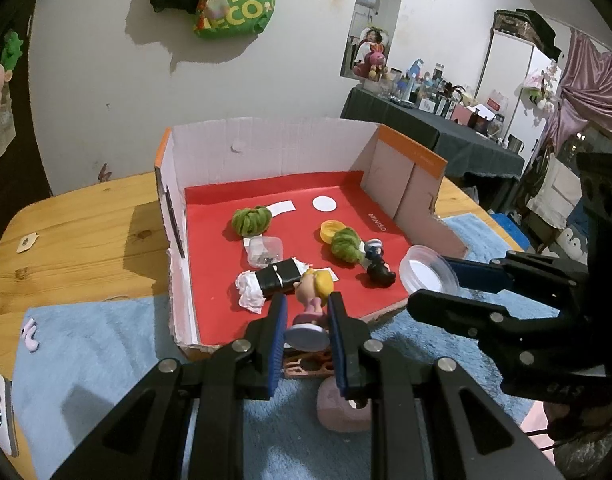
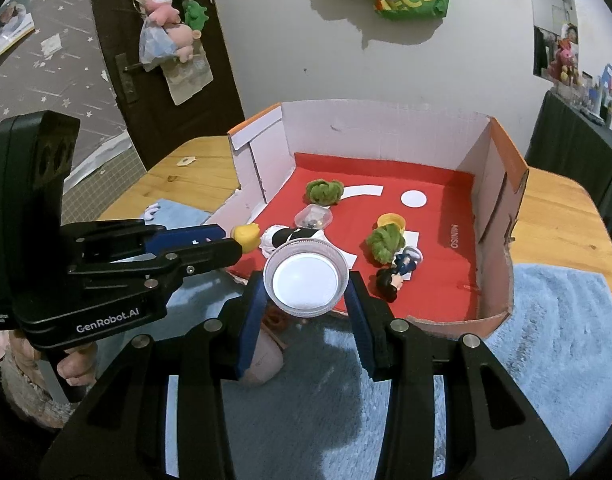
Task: Organize objects
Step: 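Carry the doll and cup with both tools over the red floor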
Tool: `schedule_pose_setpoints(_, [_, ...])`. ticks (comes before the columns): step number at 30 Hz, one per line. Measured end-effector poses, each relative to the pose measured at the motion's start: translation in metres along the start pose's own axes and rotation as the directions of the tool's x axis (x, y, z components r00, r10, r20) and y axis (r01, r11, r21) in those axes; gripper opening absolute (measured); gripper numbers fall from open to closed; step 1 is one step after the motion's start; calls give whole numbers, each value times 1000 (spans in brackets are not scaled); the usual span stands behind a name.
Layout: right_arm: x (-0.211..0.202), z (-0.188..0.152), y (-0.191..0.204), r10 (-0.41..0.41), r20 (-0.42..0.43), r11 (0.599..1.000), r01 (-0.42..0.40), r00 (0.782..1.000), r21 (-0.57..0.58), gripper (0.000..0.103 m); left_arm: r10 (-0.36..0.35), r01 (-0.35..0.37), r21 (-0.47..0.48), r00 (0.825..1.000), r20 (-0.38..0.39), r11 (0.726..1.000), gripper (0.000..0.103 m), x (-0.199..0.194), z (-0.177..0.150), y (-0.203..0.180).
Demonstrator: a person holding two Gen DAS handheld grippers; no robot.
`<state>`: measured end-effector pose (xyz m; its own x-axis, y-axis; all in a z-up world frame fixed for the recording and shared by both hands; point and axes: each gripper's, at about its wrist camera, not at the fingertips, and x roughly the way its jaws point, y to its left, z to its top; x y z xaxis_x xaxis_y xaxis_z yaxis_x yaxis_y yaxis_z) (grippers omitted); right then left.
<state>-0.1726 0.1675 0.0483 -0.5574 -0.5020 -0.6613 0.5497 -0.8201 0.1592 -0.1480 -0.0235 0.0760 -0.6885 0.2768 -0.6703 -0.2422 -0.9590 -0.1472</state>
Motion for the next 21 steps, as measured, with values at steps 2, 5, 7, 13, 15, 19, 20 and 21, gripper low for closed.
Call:
schedule_pose_setpoints(2, [2,1,-2,1,-5,1000,-1,1000,6,39,-1,1,1,1000,-3,1000,21,2,1,-1])
schedule_pose_setpoints(5, [6,2,-6,1,-11,1000,-1,1000,15,39,-5,5,3,1000,-9,1000,21,6,1,-1])
schedule_pose_setpoints(7, [8,2,-8,5,-16,1000,-5,1000,25,39,-6,6,4,1000,-12,1000,21,8,2,-1])
schedule_pose_setpoints(13, [14,2,-13,11,-31,999,-10,999,37,39,-9,9,5,1000,-23,1000,21,13,1,0])
schedule_pose_setpoints(15, [15,3,-14,13,-34,999,-12,999,38,39,-10,10,4,1000,-27,1000,21,15,1,0])
schedule_pose_setpoints(19, [16,3,-15,12,-36,999,-10,999,40,39,-11,11,3,1000,-29,1000,21,15,1,1])
schedule_pose_setpoints(20, [17,3,-16,12,-36,999,-11,999,41,39,-11,12,3,999,-31,1000,21,16,1,1])
schedule_pose_setpoints(21, [17,4,-16,13,-37,999,-12,999,42,39,-10,10,6,999,-34,1000,21,18,1,1])
